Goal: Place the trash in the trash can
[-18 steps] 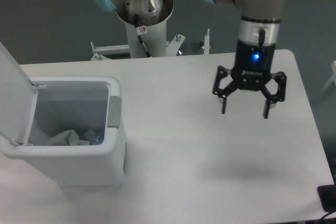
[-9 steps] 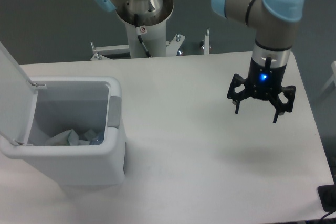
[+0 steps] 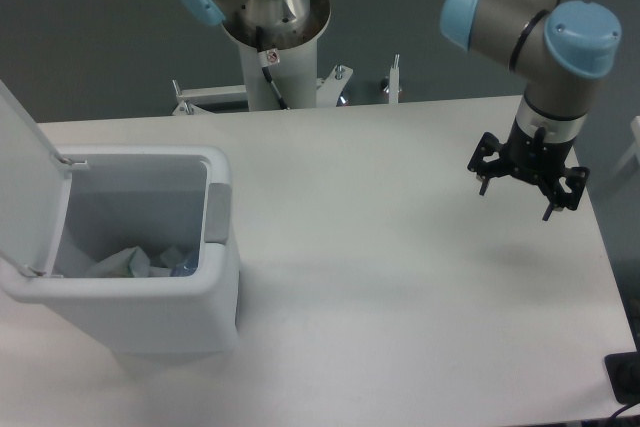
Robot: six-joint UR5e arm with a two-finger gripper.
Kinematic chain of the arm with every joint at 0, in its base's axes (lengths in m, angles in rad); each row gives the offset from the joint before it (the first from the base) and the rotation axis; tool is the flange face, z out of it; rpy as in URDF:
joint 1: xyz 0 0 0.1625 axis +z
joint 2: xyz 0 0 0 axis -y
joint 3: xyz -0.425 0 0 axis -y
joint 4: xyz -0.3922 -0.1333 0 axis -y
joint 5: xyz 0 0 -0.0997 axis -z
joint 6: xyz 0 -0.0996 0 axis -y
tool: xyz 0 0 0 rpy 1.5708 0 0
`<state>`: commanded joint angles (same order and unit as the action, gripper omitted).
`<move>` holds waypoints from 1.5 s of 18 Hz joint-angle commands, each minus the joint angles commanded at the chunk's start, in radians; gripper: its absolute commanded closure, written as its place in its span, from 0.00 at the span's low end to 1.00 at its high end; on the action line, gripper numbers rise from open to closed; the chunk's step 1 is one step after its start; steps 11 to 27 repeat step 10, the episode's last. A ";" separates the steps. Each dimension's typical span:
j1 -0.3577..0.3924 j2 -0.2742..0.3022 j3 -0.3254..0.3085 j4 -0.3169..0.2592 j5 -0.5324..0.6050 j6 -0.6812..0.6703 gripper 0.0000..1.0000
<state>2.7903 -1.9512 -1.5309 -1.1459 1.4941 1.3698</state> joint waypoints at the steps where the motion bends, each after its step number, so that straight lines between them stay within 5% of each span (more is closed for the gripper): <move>1: -0.005 -0.002 -0.005 0.000 0.000 0.024 0.00; 3: -0.017 -0.005 -0.017 0.008 0.000 0.101 0.00; 27: -0.034 -0.005 -0.037 0.017 0.031 0.100 0.00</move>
